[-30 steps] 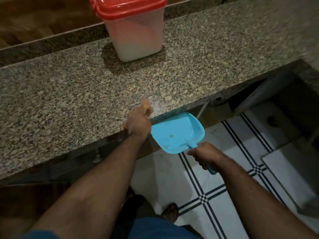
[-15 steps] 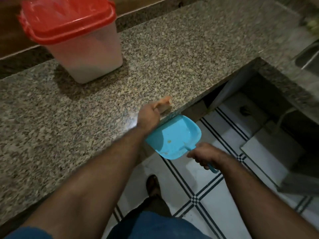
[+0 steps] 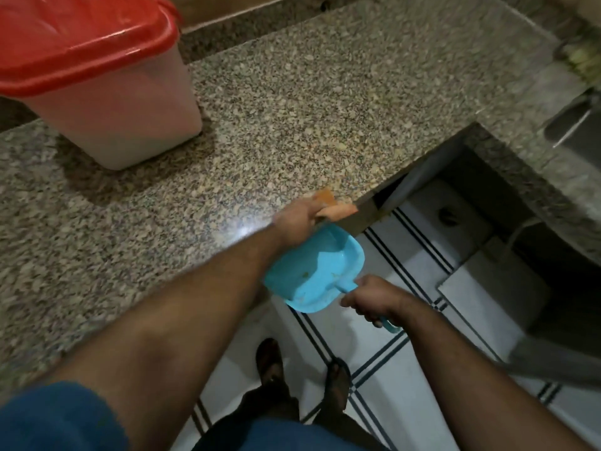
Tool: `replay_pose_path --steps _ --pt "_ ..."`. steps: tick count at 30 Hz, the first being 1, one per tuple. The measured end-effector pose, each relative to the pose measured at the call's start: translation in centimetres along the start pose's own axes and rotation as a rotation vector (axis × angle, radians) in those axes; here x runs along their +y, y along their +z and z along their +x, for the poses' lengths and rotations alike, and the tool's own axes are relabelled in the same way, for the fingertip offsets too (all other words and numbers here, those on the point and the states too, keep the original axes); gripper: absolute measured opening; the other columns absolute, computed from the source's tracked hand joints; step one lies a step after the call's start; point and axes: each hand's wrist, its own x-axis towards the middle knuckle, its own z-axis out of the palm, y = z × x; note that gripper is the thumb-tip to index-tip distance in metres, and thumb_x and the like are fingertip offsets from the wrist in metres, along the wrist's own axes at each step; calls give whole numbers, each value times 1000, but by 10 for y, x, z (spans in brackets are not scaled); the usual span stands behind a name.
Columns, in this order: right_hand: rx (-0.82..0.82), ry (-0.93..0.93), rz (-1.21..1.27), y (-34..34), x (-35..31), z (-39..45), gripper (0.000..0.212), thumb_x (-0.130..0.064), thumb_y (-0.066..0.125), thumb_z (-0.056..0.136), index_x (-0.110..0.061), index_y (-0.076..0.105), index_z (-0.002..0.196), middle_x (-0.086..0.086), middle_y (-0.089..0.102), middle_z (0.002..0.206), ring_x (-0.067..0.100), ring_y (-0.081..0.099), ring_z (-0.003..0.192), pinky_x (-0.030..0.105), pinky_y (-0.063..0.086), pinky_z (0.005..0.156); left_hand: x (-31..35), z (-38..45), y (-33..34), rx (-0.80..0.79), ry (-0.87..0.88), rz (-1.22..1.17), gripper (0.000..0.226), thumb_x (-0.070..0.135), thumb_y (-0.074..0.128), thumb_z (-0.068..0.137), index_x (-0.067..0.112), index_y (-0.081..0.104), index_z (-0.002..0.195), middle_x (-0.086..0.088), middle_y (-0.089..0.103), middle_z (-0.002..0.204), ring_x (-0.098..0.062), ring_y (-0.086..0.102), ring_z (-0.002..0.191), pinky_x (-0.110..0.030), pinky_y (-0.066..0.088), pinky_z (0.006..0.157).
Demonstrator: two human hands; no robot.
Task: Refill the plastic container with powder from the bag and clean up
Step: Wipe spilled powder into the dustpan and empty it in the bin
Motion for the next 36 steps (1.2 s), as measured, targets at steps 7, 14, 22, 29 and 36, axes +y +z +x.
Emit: replay_pose_path --steps 7,14,22,29,36 --pt "-139 -94 -157 20 -3 6 8 -17 71 89 -11 66 92 6 54 66 13 42 42 24 36 45 -67 -144 -20 485 -469 -140 41 0 50 98 14 76 125 -5 75 109 -26 70 101 -24 49 72" --pt "-182 -159 -246 39 -13 7 8 -15 69 90 -11 67 97 7 54 68 13 42 44 25 37 45 -73 -173 31 678 -895 11 50 17 55 84 21 73 131 -16 75 123 -41 69 111 -47 59 91" --pt "-157 -142 -296 19 -22 3 6 -13 68 91 -13 64 95 3 47 62 13 36 42 22 31 45 -4 -80 -17 706 -561 -392 21 24 53 105 25 74 103 6 72 93 -13 69 80 -30 54 57" --pt "-128 -127 -252 2 -10 4 16 -14 69 93 -7 66 107 4 50 66 13 38 46 24 34 46 2 -83 24 383 -402 -210 34 3 51 100 15 77 119 -8 74 119 -24 66 102 -37 53 85" --pt "-128 -170 -308 2 2 0 18 -16 70 93 -8 68 110 7 54 73 13 42 49 24 36 45 -15 -100 6 776 -693 -227 19 22 54 104 25 74 106 -4 74 101 -22 70 85 -38 58 65"
